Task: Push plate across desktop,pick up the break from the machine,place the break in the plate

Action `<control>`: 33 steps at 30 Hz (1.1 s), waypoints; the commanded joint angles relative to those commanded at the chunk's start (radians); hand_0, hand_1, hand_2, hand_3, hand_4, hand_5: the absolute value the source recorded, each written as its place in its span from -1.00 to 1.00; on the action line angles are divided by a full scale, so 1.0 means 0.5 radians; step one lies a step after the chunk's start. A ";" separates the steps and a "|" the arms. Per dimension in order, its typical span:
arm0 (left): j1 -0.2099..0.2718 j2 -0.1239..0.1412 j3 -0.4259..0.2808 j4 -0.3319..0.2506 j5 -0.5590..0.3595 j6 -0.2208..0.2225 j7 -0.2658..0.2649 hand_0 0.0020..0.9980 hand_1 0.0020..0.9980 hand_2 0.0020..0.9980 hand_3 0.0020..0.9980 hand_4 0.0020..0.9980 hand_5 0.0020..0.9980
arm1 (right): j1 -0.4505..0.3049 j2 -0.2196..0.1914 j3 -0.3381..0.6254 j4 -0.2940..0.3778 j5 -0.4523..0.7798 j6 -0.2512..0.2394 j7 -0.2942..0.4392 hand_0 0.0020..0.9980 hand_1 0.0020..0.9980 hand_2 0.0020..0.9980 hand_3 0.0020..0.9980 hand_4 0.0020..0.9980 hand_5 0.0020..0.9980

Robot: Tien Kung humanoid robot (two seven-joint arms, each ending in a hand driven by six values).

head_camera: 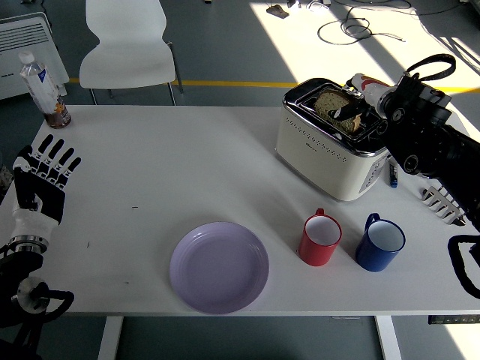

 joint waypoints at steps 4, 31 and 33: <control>0.002 0.000 0.002 0.001 -0.002 -0.002 -0.003 0.51 0.61 0.75 0.71 -0.01 1.00 | 0.003 0.000 -0.026 0.009 0.002 -0.013 0.001 -0.41 -0.28 -0.11 0.01 0.14 -0.66; 0.004 0.002 -0.028 -0.004 0.004 -0.008 -0.005 0.51 0.60 0.74 0.70 -0.01 1.00 | 0.174 -0.226 0.126 0.605 -0.319 0.107 -0.176 -0.47 -0.34 -0.20 -0.05 -0.21 -0.74; 0.007 0.005 -0.033 -0.007 0.007 -0.009 -0.008 0.51 0.60 0.74 0.70 -0.01 1.00 | 0.182 -0.257 0.175 0.680 -0.354 0.099 -0.188 -0.47 -0.34 -0.20 -0.05 -0.21 -0.74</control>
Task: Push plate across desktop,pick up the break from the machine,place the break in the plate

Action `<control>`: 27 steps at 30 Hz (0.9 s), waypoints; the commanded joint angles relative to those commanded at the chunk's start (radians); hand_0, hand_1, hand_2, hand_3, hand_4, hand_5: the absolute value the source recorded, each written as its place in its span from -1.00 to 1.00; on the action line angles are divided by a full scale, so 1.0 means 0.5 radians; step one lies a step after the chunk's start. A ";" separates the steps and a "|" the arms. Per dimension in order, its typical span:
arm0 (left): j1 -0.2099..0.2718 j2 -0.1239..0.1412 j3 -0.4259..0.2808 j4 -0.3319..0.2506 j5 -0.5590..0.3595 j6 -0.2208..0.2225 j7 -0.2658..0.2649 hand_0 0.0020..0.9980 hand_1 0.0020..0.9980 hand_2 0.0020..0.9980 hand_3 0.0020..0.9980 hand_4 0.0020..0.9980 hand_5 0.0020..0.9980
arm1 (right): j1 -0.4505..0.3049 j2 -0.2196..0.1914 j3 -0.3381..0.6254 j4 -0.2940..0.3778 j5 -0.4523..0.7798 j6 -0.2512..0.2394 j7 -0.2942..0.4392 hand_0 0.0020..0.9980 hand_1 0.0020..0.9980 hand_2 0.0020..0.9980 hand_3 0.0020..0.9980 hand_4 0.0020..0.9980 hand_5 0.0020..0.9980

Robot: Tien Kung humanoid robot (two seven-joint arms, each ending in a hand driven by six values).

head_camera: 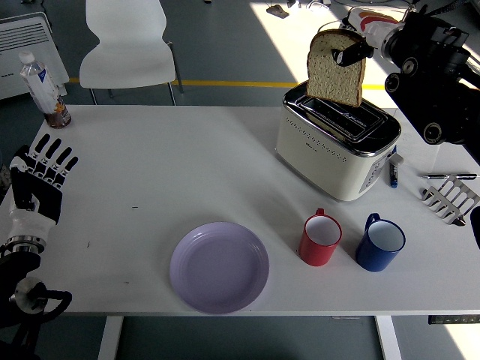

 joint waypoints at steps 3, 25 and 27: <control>-0.001 0.001 -0.011 -0.003 0.000 0.000 -0.002 0.51 0.60 0.74 0.70 -0.01 1.00 | 0.004 -0.030 0.064 0.110 -0.031 -0.014 -0.016 -0.47 -0.34 -0.20 -0.05 -0.21 -0.74; -0.024 0.007 -0.080 -0.007 -0.009 0.000 0.007 0.51 0.61 0.75 0.71 -0.01 1.00 | -0.167 -0.310 -0.273 1.088 0.859 0.104 -0.119 -0.46 -0.36 -0.22 -0.06 -0.28 -0.69; -0.024 0.006 -0.082 -0.006 -0.011 0.000 0.007 0.51 0.61 0.75 0.71 -0.01 1.00 | -0.180 -0.317 -0.313 1.132 0.915 0.111 -0.124 -0.46 -0.36 -0.22 -0.06 -0.28 -0.69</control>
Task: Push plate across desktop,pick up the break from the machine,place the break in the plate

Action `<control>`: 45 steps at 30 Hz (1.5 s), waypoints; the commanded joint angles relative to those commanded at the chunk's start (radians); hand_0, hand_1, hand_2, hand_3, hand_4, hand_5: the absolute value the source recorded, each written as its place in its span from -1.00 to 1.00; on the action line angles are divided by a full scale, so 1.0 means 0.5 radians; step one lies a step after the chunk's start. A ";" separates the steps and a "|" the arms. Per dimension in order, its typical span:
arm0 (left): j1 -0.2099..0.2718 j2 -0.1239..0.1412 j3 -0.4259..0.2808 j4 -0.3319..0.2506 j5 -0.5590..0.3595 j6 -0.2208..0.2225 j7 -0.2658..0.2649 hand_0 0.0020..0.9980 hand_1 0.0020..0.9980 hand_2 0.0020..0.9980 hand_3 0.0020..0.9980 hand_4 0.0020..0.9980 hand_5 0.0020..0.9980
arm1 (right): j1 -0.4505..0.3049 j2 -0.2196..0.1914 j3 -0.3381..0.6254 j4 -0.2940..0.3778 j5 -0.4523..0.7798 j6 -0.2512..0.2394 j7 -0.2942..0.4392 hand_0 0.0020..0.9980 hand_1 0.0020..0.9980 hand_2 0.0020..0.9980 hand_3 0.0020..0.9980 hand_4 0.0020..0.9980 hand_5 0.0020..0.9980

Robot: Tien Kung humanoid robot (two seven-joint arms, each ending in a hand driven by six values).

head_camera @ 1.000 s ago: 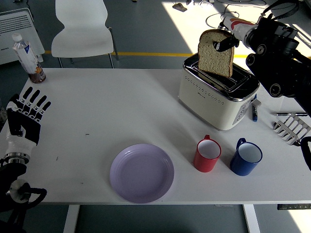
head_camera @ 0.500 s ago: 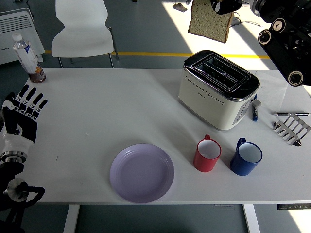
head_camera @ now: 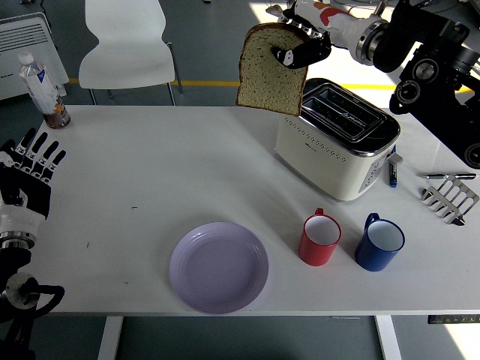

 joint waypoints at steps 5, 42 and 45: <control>-0.003 -0.001 -0.001 -0.001 0.002 0.002 0.003 0.51 0.61 0.75 0.71 -0.01 1.00 | -0.046 -0.038 -0.157 0.129 0.181 0.044 -0.015 -0.47 -0.36 -0.23 -0.07 -0.32 -0.70; -0.017 -0.016 -0.018 0.022 0.018 0.008 0.003 0.51 0.62 0.76 0.71 -0.01 1.00 | -0.357 0.205 -0.795 0.077 0.580 -0.066 0.090 -0.46 -0.49 -0.33 -0.17 -0.37 -0.66; -0.021 -0.017 -0.019 0.023 0.019 0.008 0.003 0.51 0.62 0.76 0.71 -0.01 1.00 | -0.390 0.211 -0.805 0.078 0.593 -0.042 0.189 -0.45 -0.47 -0.33 -0.19 -0.37 -0.64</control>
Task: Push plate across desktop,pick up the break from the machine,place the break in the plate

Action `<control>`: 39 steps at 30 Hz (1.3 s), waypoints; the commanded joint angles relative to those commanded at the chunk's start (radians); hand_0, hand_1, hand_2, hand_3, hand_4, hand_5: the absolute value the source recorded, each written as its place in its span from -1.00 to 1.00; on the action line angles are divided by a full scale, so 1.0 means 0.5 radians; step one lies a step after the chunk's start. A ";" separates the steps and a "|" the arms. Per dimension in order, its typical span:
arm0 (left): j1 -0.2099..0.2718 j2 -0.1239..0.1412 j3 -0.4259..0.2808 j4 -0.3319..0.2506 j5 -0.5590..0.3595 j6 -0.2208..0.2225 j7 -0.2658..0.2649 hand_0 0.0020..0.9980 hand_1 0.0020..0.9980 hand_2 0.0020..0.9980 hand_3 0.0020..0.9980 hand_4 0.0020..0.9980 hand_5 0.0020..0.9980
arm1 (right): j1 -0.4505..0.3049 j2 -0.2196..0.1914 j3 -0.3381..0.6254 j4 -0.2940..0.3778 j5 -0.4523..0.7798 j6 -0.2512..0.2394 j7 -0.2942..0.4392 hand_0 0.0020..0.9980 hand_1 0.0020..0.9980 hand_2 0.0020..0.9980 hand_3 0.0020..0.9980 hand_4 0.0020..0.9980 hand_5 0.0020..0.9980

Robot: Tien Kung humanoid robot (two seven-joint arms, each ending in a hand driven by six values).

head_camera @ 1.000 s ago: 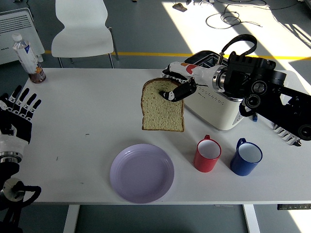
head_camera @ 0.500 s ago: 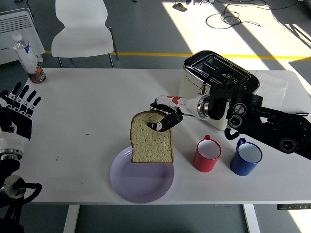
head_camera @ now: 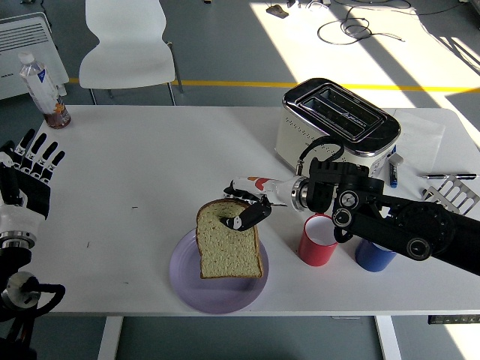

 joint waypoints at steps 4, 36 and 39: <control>0.000 0.000 -0.007 0.003 0.008 -0.001 0.004 0.50 0.61 0.75 0.71 -0.02 1.00 | -0.020 -0.001 -0.004 -0.013 -0.006 -0.024 0.080 -0.44 -0.47 -0.34 -0.16 -0.37 -0.63; 0.034 -0.015 0.013 0.019 0.016 0.002 -0.009 0.52 0.61 0.75 0.71 -0.03 1.00 | -0.226 -0.054 -0.009 -0.125 -0.350 -0.152 0.480 0.09 0.14 0.27 0.31 -0.18 -0.49; 0.031 -0.017 0.014 0.021 0.014 0.002 -0.012 0.52 0.61 0.75 0.71 -0.03 1.00 | -0.233 -0.030 -0.002 -0.176 -0.338 -0.164 0.498 0.09 0.14 0.27 0.31 -0.18 -0.49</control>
